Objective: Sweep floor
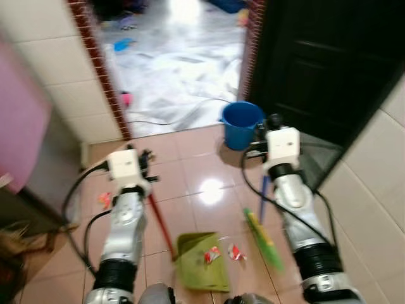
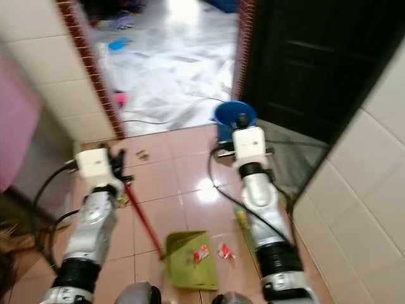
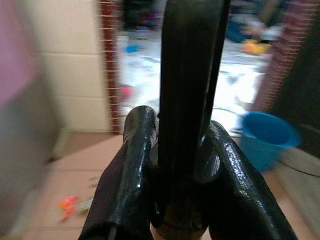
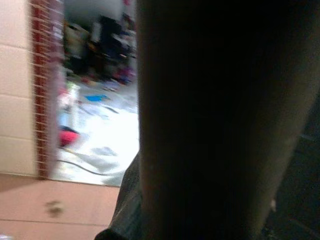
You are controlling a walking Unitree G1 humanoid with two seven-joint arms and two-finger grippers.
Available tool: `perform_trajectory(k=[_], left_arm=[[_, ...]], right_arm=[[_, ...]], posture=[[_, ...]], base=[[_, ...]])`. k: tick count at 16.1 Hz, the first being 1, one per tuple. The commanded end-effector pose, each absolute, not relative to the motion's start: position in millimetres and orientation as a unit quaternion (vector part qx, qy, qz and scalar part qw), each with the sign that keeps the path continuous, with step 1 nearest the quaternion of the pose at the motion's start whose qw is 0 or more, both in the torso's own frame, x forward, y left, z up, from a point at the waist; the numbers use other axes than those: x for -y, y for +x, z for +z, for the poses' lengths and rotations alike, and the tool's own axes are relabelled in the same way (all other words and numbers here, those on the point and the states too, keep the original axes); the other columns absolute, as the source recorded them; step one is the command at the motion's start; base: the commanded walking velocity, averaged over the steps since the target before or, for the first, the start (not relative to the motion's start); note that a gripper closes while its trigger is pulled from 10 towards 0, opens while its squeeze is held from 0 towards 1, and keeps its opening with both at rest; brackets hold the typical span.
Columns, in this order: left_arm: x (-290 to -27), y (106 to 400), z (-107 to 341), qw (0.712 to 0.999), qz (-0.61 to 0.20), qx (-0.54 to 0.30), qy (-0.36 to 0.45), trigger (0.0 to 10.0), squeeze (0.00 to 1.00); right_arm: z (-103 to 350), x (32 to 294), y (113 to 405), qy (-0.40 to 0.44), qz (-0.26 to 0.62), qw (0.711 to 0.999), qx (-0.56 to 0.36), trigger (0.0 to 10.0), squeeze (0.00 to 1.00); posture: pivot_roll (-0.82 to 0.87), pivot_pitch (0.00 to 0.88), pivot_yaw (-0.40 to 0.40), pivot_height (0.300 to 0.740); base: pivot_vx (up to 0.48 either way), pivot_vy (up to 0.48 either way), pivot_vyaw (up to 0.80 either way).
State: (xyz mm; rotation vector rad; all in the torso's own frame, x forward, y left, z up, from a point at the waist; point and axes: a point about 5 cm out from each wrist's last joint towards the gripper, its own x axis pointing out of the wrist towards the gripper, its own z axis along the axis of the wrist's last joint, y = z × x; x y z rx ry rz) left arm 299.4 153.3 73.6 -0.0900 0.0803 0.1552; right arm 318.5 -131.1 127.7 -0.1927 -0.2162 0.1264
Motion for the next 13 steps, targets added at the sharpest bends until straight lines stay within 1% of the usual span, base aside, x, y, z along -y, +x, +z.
perform_trajectory(k=[1,3,5,8,10,11,12,13], left_arm=[[-157,306,86,0.996,0.089,-0.011,-0.028,10.0,0.0],[-168,305,83,0.991,0.132,-0.014,0.003,10.0,0.0],[-171,305,79,0.989,0.143,-0.022,0.013,10.0,0.0],[-170,303,78,0.987,0.157,-0.015,0.022,10.0,0.0],[-166,300,73,0.985,0.171,-0.023,0.01,10.0,0.0],[-159,298,68,0.985,0.168,-0.033,-0.019,10.0,0.0],[-155,297,66,0.986,0.159,-0.041,-0.024,10.0,0.0],[-147,294,60,0.988,0.135,-0.057,-0.049,10.0,0.0]], right_arm=[[142,131,321,-0.102,0.064,0.983,0.14,10.0,0.0],[140,132,322,-0.104,0.061,0.984,0.133,10.0,0.0],[138,133,323,-0.103,0.057,0.985,0.125,10.0,0.0],[137,134,324,-0.118,0.053,0.984,0.119,10.0,0.0],[127,136,324,-0.133,0.048,0.986,0.085,10.0,0.0],[125,138,325,-0.11,0.035,0.991,0.07,10.0,0.0],[124,138,325,-0.103,0.032,0.992,0.063,10.0,0.0],[122,134,327,-0.056,0.025,0.997,0.044,10.0,0.0]], posture=[[-0.07,0.0,0.055,0.74],[-0.07,0.0,0.053,0.74],[-0.06,0.0,0.053,0.74],[-0.06,0.0,0.052,0.74],[-0.06,0.0,0.051,0.74],[-0.06,0.017,0.042,0.74],[-0.06,0.017,0.042,0.74],[-0.07,0.015,0.041,0.74]], base=[[0.0,0.0,0.0],[0.0,0.0,0.0],[0.0,0.0,0.0],[0.0,0.0,0.0],[0.0,0.0,0.0],[0.0,0.0,0.0],[0.0,0.0,0.0],[0.0,0.0,0.0]])
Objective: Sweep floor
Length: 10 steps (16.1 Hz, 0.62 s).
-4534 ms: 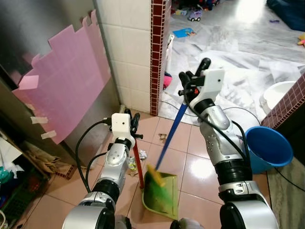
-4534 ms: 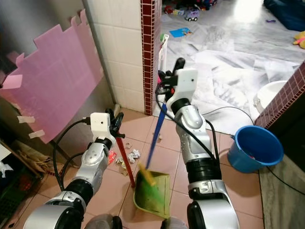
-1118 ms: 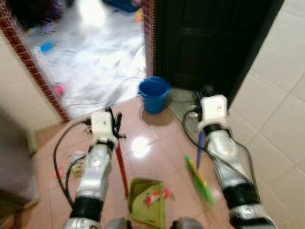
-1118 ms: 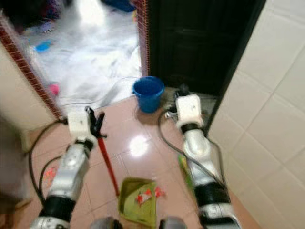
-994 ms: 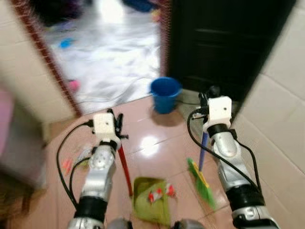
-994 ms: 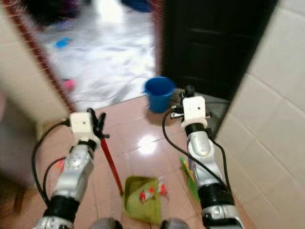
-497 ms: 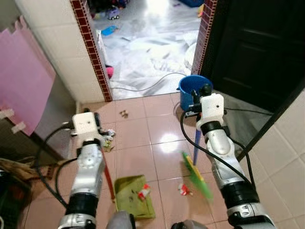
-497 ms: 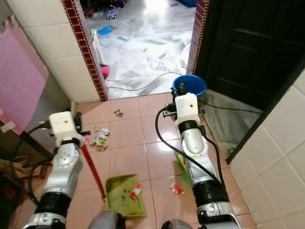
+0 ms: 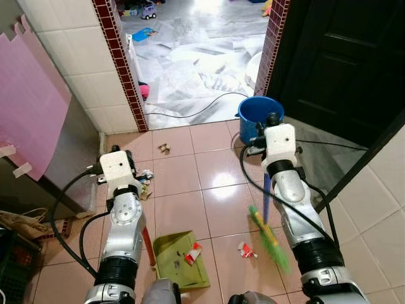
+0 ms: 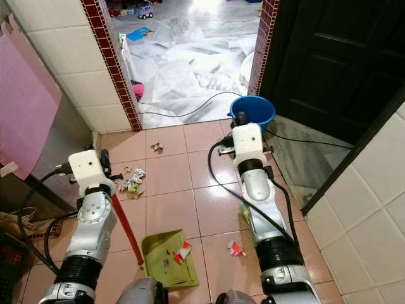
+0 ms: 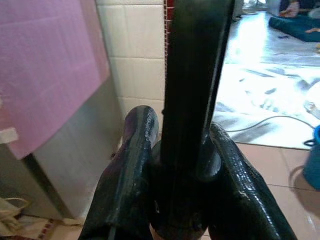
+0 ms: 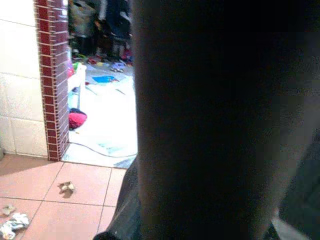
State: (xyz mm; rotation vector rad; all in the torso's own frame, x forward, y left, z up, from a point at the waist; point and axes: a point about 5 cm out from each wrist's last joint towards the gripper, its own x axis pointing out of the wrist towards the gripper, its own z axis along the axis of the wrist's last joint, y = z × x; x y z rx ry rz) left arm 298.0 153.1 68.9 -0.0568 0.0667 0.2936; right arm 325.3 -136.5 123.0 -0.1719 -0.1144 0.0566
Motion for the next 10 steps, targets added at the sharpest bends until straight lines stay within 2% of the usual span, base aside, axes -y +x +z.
perform_trajectory(k=[1,3,7,10], left_arm=[[-144,293,58,0.988,0.131,-0.062,-0.057,10.0,0.0],[-137,292,54,0.989,0.109,-0.068,-0.069,10.0,0.0],[-130,296,53,0.99,0.091,-0.071,-0.084,10.0,0.0],[-125,299,53,0.99,0.071,-0.074,-0.1,10.0,0.0]], right_arm=[[121,132,327,-0.034,0.024,0.999,0.036,10.0,0.0],[120,122,330,0.045,0.033,0.998,0.015,10.0,0.0],[132,119,336,0.102,0.036,0.994,0.016,10.0,0.0],[154,116,340,0.182,0.063,0.98,0.041,10.0,0.0]], posture=[[-0.06,0.013,0.041,0.74],[-0.06,0.0,0.033,0.74],[-0.06,0.0,0.029,0.74],[-0.06,0.0,0.037,0.74]], base=[[0.0,0.0,0.0],[0.0,0.0,0.0],[0.0,0.0,0.0],[0.0,0.0,0.0]])
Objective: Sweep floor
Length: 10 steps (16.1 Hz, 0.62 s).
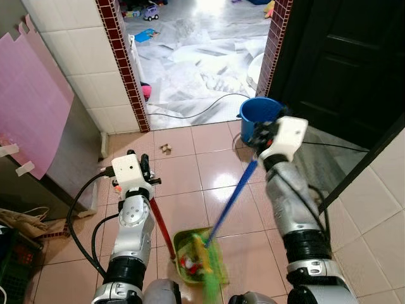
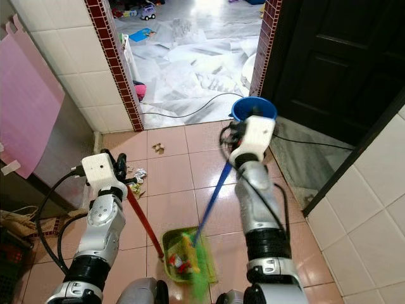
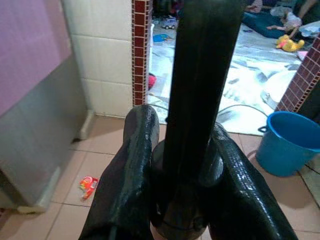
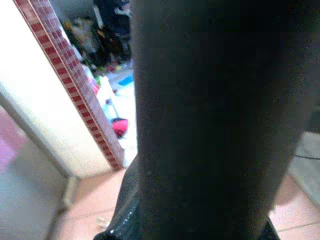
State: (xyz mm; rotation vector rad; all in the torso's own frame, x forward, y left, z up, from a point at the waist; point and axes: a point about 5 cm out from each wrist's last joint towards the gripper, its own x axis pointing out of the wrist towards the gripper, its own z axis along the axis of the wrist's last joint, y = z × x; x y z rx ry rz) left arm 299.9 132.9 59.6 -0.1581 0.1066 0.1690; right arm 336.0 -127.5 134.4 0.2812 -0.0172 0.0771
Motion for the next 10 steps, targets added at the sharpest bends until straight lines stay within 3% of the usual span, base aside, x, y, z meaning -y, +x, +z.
perform_trajectory(k=[1,3,6,10], left_arm=[[-125,299,53,0.99,0.07,-0.075,-0.101,10.0,0.0],[-123,299,52,0.989,0.063,-0.078,-0.109,10.0,0.0],[-123,300,55,0.989,0.041,-0.072,-0.119,10.0,0.0],[-139,304,78,0.993,0.028,-0.008,-0.113,10.0,0.0]], right_arm=[[159,114,340,0.193,0.07,0.978,0.046,10.0,0.0],[187,106,341,0.19,0.126,0.969,0.093,10.0,0.0],[226,109,340,0.051,0.159,0.967,0.194,10.0,0.0],[209,145,332,-0.031,0.072,0.978,0.193,10.0,0.0]], posture=[[-0.07,0.0,0.039,0.74],[-0.06,0.0,0.042,0.74],[-0.06,0.0,0.043,0.74],[-0.06,0.0,0.048,0.74]], base=[[0.0,0.0,0.0],[0.0,0.0,0.0],[0.0,0.0,0.0],[0.0,0.0,0.0]])
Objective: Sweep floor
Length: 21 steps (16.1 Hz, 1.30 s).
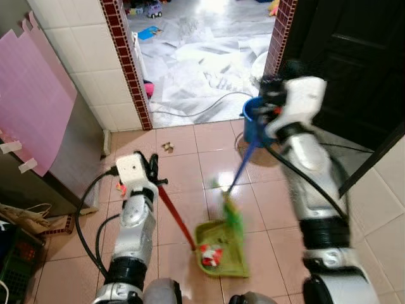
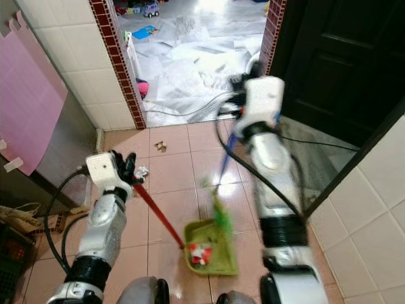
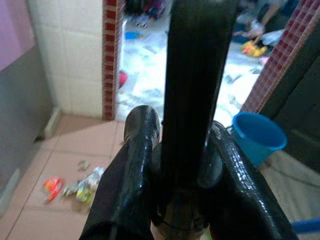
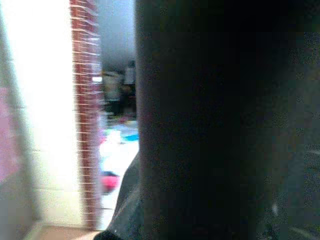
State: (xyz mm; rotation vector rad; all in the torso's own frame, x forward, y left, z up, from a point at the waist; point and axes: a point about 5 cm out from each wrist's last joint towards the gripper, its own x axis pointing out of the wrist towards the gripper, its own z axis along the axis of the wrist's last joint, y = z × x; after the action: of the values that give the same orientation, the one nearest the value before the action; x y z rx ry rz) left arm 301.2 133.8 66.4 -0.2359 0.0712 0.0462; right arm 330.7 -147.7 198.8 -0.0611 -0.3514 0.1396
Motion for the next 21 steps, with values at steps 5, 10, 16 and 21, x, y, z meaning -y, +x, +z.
perform_trajectory(k=[5,10,16,21], left_arm=[[-153,304,95,0.998,0.001,0.027,-0.055,10.0,0.0],[-174,275,95,0.999,-0.034,0.026,0.005,10.0,0.0],[-175,277,106,0.998,-0.008,0.045,-0.04,10.0,0.0],[-183,284,122,0.996,0.011,0.064,-0.066,10.0,0.0]], right_arm=[[158,171,302,-0.114,0.016,0.983,0.146,10.0,0.0],[124,185,268,-0.134,0.017,0.986,0.094,10.0,0.0],[116,180,268,-0.147,0.024,0.985,0.09,10.0,0.0],[112,186,267,-0.161,0.018,0.983,0.084,10.0,0.0]], posture=[[-0.07,0.0,0.07,0.74],[-0.06,0.0,0.066,0.74],[-0.06,0.0,0.064,0.74],[-0.07,0.0,0.058,0.74]], base=[[0.0,0.0,0.0],[0.0,0.0,0.0],[0.094,0.0,0.0],[0.376,0.211,0.0]])
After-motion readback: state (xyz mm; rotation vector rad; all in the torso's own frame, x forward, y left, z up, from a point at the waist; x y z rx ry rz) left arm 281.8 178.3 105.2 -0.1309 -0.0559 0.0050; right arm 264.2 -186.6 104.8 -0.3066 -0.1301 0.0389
